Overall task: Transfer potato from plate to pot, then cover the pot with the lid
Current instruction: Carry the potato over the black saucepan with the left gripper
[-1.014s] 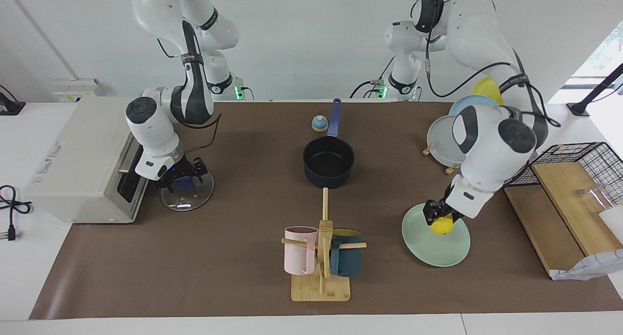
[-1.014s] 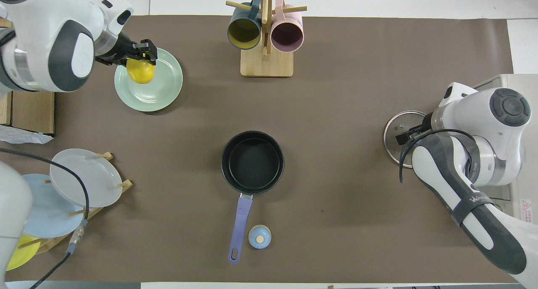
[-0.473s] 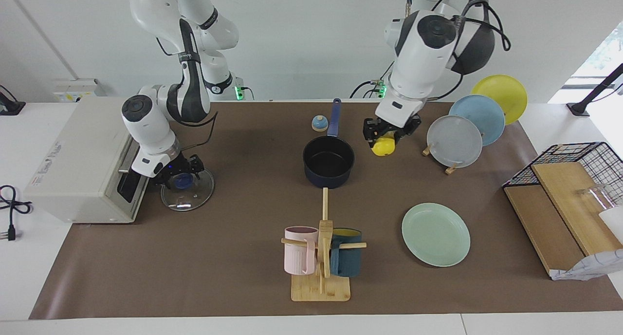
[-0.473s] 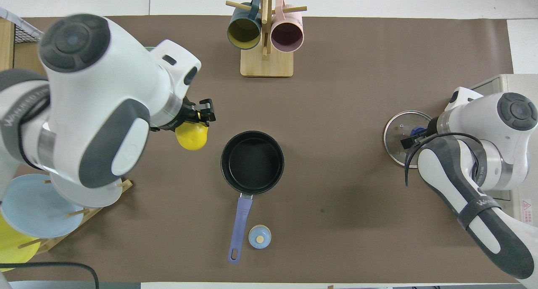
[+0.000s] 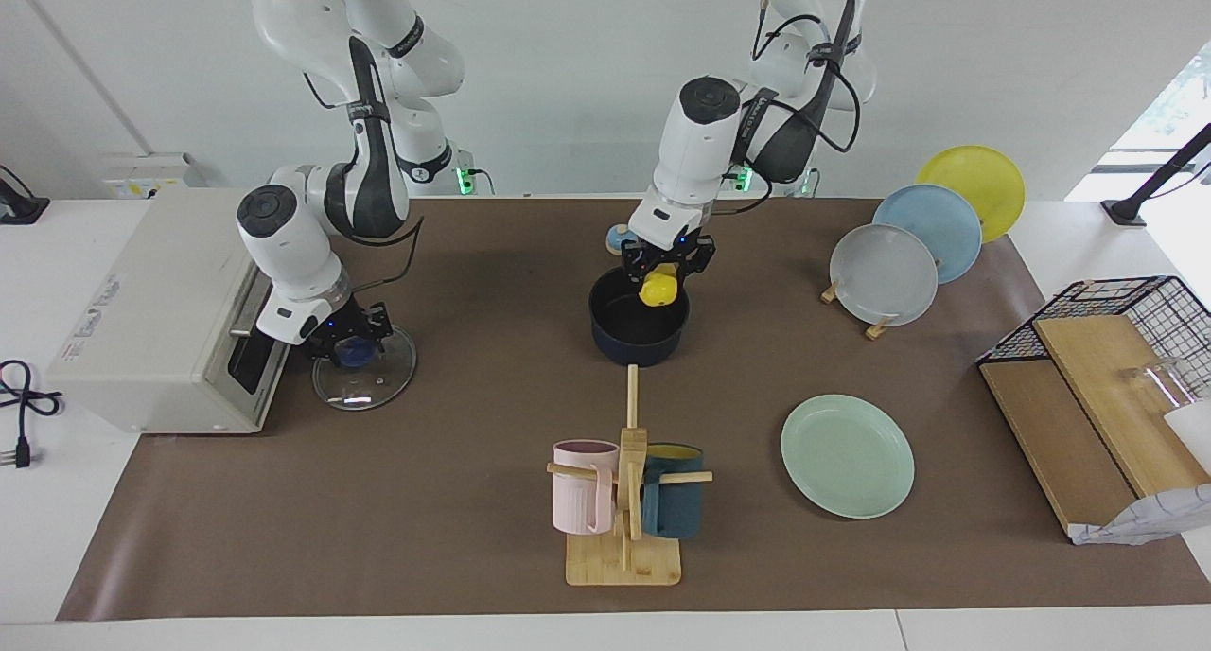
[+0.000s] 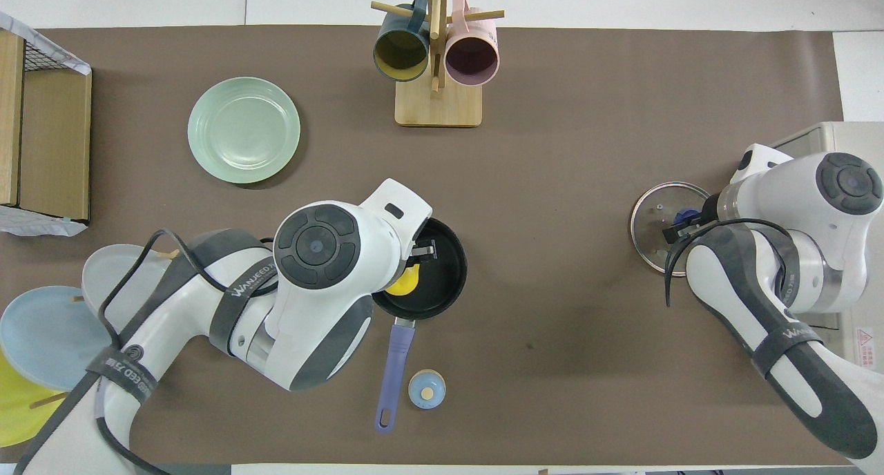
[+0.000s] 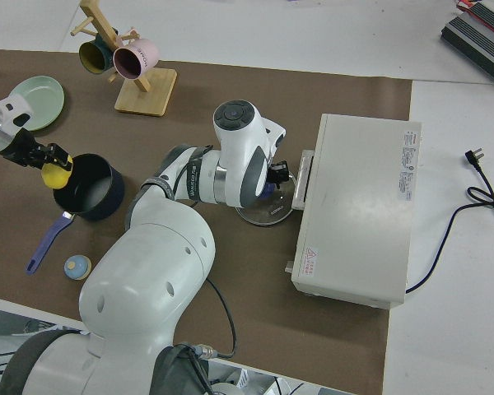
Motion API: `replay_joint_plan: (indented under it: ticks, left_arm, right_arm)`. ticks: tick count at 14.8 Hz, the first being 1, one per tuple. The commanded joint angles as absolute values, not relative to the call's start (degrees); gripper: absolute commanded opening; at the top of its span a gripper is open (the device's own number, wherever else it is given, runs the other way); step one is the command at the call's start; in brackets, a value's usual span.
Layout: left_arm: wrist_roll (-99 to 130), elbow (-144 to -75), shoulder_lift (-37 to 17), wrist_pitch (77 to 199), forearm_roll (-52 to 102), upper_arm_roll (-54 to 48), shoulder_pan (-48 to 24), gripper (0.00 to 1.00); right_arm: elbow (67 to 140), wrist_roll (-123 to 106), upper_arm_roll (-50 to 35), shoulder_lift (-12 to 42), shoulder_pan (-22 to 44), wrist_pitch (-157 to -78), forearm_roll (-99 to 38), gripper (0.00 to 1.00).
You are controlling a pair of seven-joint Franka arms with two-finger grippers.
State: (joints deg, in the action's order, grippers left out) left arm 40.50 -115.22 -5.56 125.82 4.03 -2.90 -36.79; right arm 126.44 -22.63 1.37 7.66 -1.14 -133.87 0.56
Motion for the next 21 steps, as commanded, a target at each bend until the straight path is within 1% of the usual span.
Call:
replay_joint_plan:
  ticks: [1, 3, 4, 5, 6, 9, 12, 13, 17, 19, 21]
  left_arm:
    - [40.5, -117.6, -6.1, 129.6, 4.2, -1.7, -38.0, 0.0]
    - [41.3, -119.5, -6.9, 131.4, 4.1, -1.5, -40.1, 0.0]
    - [41.7, -121.0, -6.9, 132.8, 4.0, -1.5, -40.3, 0.0]
    - [41.7, -121.7, -6.9, 133.2, 3.3, -1.5, -40.4, 0.0]
    - [42.2, -122.1, -7.3, 133.6, 2.9, -1.6, -40.5, 0.0]
    - [45.9, -123.8, -9.4, 137.4, -0.3, -1.5, -42.1, 0.0]
    - [47.1, -123.8, -11.2, 139.0, -1.8, -1.5, -42.3, 0.0]
    - [47.1, -123.8, -11.6, 139.0, -1.8, -1.5, -42.6, 0.0]
    - [46.9, -123.8, -11.8, 138.5, -1.8, -1.5, -43.1, 0.0]
    - [46.8, -123.8, -11.7, 138.2, -1.8, -1.5, -43.8, 0.0]
    - [46.8, -124.0, -11.6, 137.2, -1.8, -1.5, -44.2, 0.0]
  right_arm:
    - [127.5, -25.0, 1.1, 6.2, -1.9, -133.0, -0.8, 0.53]
    - [127.3, -25.0, 1.0, 6.2, -1.9, -132.5, -0.8, 0.4]
    - [126.6, -25.0, 1.0, 6.3, -1.9, -131.3, -0.9, 0.3]
    - [125.3, -24.9, 1.0, 6.4, -1.8, -129.9, -1.0, 0.18]
    - [123.8, -24.6, 1.0, 6.7, -1.4, -128.0, -1.1, 0.01]
    - [116.6, -22.4, 1.0, 6.3, -0.2, -119.0, -1.1, 0.0]
    - [106.2, -20.2, 0.9, 6.3, 1.4, -106.7, -1.1, 0.0]
    - [103.7, -18.8, 0.9, 6.1, 1.8, -104.1, -0.9, 0.0]
    - [96.5, -17.1, 0.9, 5.5, 4.1, -97.8, -0.1, 0.0]
    - [95.0, -16.1, 0.9, 5.4, 4.2, -95.8, -0.1, 0.0]
    - [95.3, -16.1, 0.9, 5.4, 4.2, -96.4, -0.4, 0.0]
